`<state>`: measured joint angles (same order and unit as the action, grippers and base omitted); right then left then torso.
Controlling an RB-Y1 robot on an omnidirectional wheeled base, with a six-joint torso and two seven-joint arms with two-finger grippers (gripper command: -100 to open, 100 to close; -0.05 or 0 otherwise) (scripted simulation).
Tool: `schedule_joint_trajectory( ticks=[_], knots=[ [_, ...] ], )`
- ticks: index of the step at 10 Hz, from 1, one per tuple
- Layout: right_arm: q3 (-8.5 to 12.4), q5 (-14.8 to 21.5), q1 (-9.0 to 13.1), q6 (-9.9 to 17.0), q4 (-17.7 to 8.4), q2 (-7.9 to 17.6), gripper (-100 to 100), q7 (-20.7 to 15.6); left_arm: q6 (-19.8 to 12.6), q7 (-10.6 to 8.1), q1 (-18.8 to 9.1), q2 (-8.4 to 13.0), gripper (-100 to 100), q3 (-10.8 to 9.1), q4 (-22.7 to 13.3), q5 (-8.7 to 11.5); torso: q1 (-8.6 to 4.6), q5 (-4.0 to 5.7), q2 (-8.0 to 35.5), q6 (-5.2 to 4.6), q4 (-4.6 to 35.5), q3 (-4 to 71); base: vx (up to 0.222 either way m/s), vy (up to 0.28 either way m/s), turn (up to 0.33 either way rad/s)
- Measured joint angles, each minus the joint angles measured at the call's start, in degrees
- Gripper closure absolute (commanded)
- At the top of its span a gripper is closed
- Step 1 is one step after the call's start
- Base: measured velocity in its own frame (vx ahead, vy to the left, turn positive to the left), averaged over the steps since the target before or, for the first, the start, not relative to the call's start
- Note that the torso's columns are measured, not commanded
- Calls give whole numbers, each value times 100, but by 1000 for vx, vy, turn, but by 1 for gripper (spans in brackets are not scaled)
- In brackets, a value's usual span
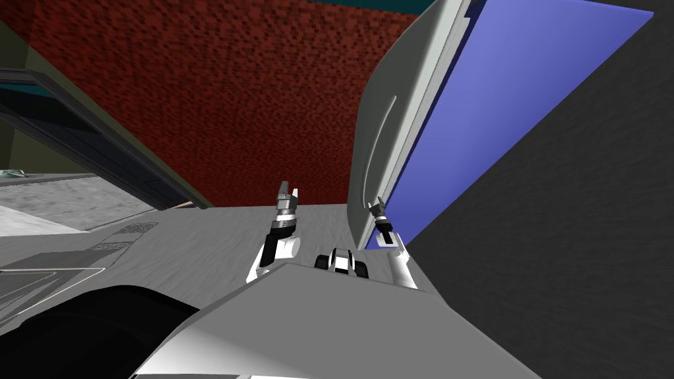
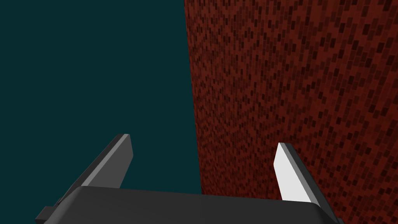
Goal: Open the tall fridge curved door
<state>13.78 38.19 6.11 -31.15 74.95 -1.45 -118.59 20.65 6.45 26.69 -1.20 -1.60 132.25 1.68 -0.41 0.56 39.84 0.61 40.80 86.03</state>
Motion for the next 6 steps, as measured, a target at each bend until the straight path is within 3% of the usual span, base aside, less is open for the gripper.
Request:
schedule_joint_trajectory(
  ticks=[3, 6],
  knots=[
    [49, -14, 64, -102, -94, -69, -100, -103, 0, 0, 1, 0, 0, 0, 0, 0, 7, -15, 21, -7, 28, -9, -26, 6, -48],
    [62, 17, 208, 80, -34, -6, -100, -70, 0, 0, 0, 0, 0, 0, 0, 0, 60, -52, 44, 28, 86, -23, -5, 2, -15]
  ],
)
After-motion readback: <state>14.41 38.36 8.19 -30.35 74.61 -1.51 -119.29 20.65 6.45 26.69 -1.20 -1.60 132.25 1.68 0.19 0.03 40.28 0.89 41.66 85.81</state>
